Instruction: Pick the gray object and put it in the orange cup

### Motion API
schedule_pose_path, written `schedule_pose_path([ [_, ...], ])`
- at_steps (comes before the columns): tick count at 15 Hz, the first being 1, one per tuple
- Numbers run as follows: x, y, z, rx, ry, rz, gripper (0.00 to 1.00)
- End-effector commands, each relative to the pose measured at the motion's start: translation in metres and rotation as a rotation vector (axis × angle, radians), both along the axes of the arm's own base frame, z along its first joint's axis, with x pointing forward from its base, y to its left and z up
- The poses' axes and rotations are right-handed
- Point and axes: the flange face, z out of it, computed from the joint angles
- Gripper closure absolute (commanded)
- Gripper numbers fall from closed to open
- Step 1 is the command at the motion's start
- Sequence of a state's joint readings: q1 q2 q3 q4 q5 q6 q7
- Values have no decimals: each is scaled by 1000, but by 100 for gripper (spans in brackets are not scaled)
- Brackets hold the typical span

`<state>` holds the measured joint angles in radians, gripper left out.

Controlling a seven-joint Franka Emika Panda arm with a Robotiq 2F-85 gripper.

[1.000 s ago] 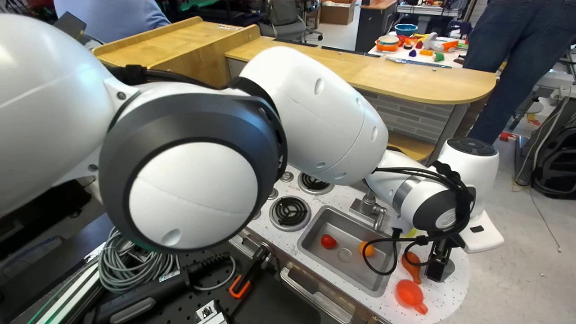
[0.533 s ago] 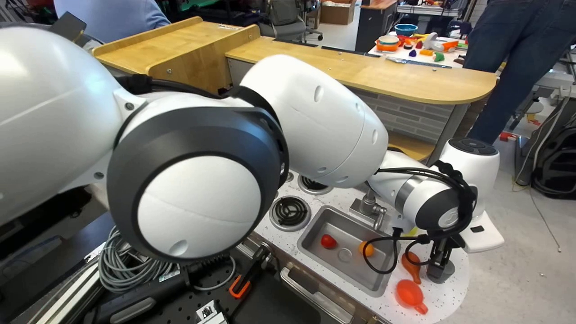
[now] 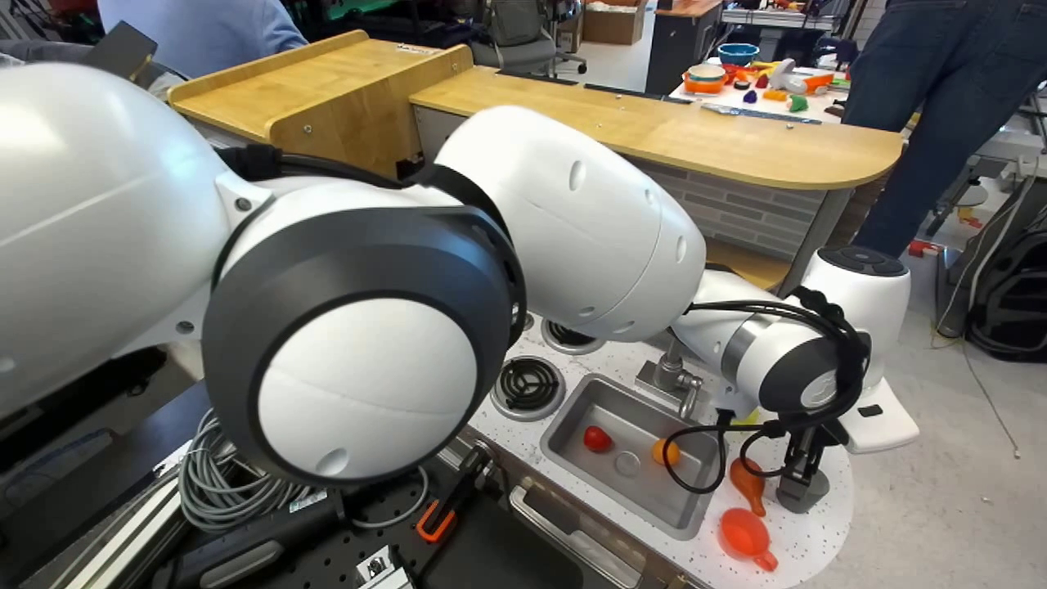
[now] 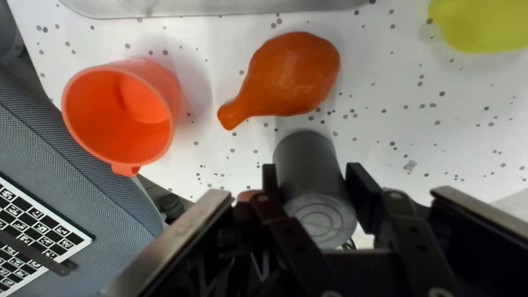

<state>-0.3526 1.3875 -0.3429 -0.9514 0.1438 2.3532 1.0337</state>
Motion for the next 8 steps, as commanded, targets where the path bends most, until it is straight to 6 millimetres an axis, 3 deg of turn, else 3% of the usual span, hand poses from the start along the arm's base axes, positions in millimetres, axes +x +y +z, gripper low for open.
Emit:
schedule_pose_path([
  [1, 12, 7, 18, -5, -20, 41, 80],
  [4, 20, 18, 36, -14, -28, 96, 80],
  [8, 15, 23, 51, -34, -3, 181, 80],
])
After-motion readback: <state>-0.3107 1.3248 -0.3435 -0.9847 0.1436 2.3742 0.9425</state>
